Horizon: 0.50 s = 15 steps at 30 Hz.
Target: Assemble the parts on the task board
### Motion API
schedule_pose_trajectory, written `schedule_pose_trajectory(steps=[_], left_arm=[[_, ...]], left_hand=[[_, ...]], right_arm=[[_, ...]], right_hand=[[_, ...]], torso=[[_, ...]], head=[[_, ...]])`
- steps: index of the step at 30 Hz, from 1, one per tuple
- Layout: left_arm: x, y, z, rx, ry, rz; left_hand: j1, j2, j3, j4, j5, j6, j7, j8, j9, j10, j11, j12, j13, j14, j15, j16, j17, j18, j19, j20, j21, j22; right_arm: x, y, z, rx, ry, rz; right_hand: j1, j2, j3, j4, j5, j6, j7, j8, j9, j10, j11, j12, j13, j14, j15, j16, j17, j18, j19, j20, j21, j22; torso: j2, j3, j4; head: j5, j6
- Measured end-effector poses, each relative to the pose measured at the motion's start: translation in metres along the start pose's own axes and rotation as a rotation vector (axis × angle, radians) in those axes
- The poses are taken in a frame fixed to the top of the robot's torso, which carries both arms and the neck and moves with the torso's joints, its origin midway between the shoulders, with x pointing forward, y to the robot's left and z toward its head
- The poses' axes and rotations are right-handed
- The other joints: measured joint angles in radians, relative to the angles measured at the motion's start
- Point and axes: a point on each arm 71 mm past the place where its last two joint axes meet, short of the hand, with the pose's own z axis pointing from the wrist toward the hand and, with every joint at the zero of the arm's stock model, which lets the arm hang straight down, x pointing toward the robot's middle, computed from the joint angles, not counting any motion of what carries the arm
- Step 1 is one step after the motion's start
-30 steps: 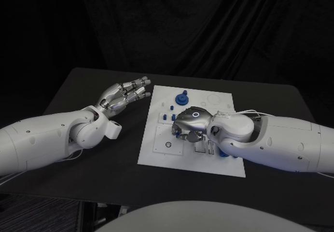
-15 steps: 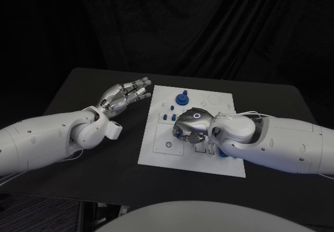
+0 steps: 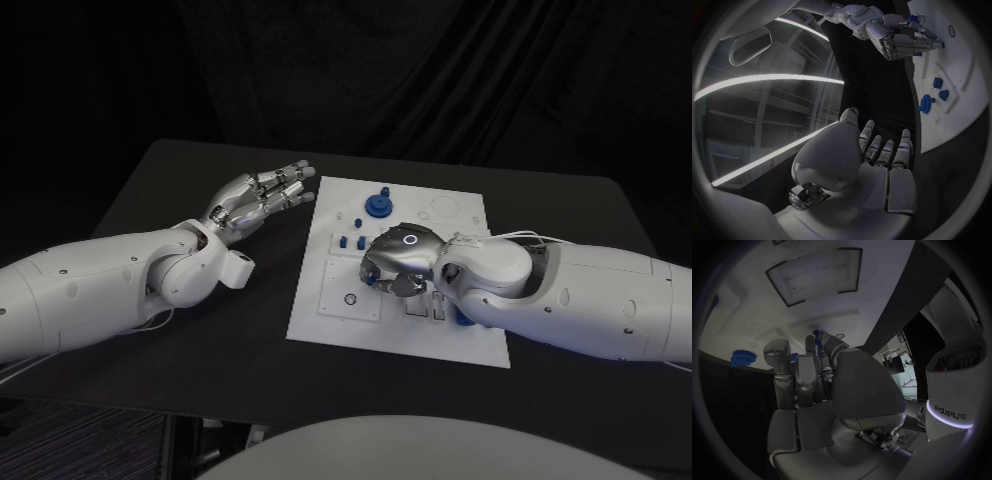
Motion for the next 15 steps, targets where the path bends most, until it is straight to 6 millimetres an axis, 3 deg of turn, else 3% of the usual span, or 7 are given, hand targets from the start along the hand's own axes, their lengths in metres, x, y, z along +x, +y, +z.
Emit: schedule_pose_trajectory(steps=[3, 5, 6, 7, 10, 12, 15], left_arm=[[0.0000, 0.0001, -0.0001, 0.000, 0.000, 0.000], [0.0000, 0.0002, -0.0001, 0.000, 0.000, -0.001], [0.0000, 0.0002, -0.0001, 0.000, 0.000, -0.001], [0.0000, 0.0002, -0.0001, 0.000, 0.001, -0.001], [-0.0001, 0.0003, -0.0002, -0.001, 0.000, -0.001], [-0.0002, 0.0004, -0.0002, -0.001, 0.001, -0.001], [-0.0003, 0.0005, -0.0002, -0.001, 0.000, -0.001]], left_hand=[[0.000, 0.000, 0.000, 0.000, 0.000, 0.000, 0.000, 0.000, 0.000, 0.000, 0.000, 0.000, 0.000, 0.000, 0.000, 0.000, 0.000, 0.000, 0.000, 0.000, 0.000, 0.000], [0.000, 0.000, 0.000, 0.000, 0.000, 0.000, 0.000, 0.000, 0.000, 0.000, 0.000, 0.000, 0.000, 0.000, 0.000, 0.000, 0.000, 0.000, 0.000, 0.000, 0.000, 0.000], [0.000, 0.000, 0.000, 0.000, 0.000, 0.000, 0.000, 0.000, 0.000, 0.000, 0.000, 0.000, 0.000, 0.000, 0.000, 0.000, 0.000, 0.000, 0.000, 0.000, 0.000, 0.000], [0.000, 0.000, 0.000, 0.000, 0.000, 0.000, 0.000, 0.000, 0.000, 0.000, 0.000, 0.000, 0.000, 0.000, 0.000, 0.000, 0.000, 0.000, 0.000, 0.000, 0.000, 0.000], [0.000, 0.000, 0.000, 0.000, 0.000, 0.000, 0.000, 0.000, 0.000, 0.000, 0.000, 0.000, 0.000, 0.000, 0.000, 0.000, 0.000, 0.000, 0.000, 0.000, 0.000, 0.000], [0.000, 0.000, 0.000, 0.000, 0.000, 0.000, 0.000, 0.000, 0.000, 0.000, 0.000, 0.000, 0.000, 0.000, 0.000, 0.000, 0.000, 0.000, 0.000, 0.000, 0.000, 0.000], [0.000, 0.000, 0.000, 0.000, 0.000, 0.000, 0.000, 0.000, 0.000, 0.000, 0.000, 0.000, 0.000, 0.000, 0.000, 0.000, 0.000, 0.000, 0.000, 0.000, 0.000, 0.000]], right_arm=[[0.0001, 0.0000, 0.0000, 0.000, 0.001, 0.000], [0.0003, -0.0002, 0.0001, 0.001, 0.003, 0.000], [0.0005, -0.0004, 0.0001, 0.002, 0.004, -0.001], [0.0006, -0.0004, 0.0001, 0.002, 0.005, -0.001], [0.0008, -0.0006, 0.0002, 0.003, 0.007, -0.001], [0.0009, -0.0006, 0.0001, 0.003, 0.008, -0.001], [0.0008, -0.0008, 0.0000, 0.003, 0.006, -0.001]], right_hand=[[-0.012, -0.012, 0.000, 0.000, 0.005, -0.054, 0.010, -0.021, -0.017, -0.030, 0.013, -0.022, -0.008, -0.010, 0.010, -0.008, -0.009, 0.000, -0.008, 0.008, -0.015, 0.000], [-0.029, -0.029, 0.008, 0.008, 0.005, -0.184, -0.029, -0.024, -0.053, -0.097, 0.030, -0.059, -0.025, -0.026, 0.023, -0.024, -0.029, 0.000, -0.028, 0.016, -0.045, 0.000], [-0.036, -0.036, 0.008, 0.012, 0.005, -0.237, -0.053, -0.024, -0.069, -0.138, 0.040, -0.079, -0.034, -0.038, 0.023, -0.034, -0.042, 0.000, -0.040, 0.018, -0.066, 0.000], [-0.037, -0.037, 0.004, 0.015, 0.005, -0.271, -0.066, -0.024, -0.080, -0.169, 0.046, -0.093, -0.040, -0.046, 0.022, -0.040, -0.051, 0.000, -0.048, 0.021, -0.080, 0.000], [-0.045, -0.045, -0.011, 0.026, 0.005, -0.353, -0.086, -0.024, -0.110, -0.248, 0.055, -0.121, -0.054, -0.063, 0.020, -0.059, -0.076, 0.000, -0.068, 0.025, -0.120, 0.000], [-0.045, -0.045, -0.034, 0.033, 0.005, -0.447, -0.104, -0.029, -0.141, -0.304, 0.060, -0.134, -0.063, -0.080, 0.025, -0.072, -0.094, 0.000, -0.085, 0.026, -0.150, 0.000], [-0.045, -0.045, -0.057, 0.046, 0.005, -0.506, -0.117, -0.029, -0.164, -0.351, 0.063, -0.134, -0.069, -0.087, 0.024, -0.078, -0.108, 0.000, -0.089, 0.028, -0.170, 0.000]], torso=[[0.000, -0.0001, 0.0000], [0.000, -0.0002, 0.0000], [0.000, -0.0002, 0.0000], [0.000, -0.0002, 0.0000], [0.000, -0.0003, 0.0000], [0.000, -0.0004, 0.0000], [0.000, -0.0004, 0.0000]], head=[[0.000, 0.000], [-0.001, 0.000], [-0.001, 0.000], [-0.001, 0.000], [-0.001, 0.000], [-0.001, 0.000], [-0.001, 0.000]])
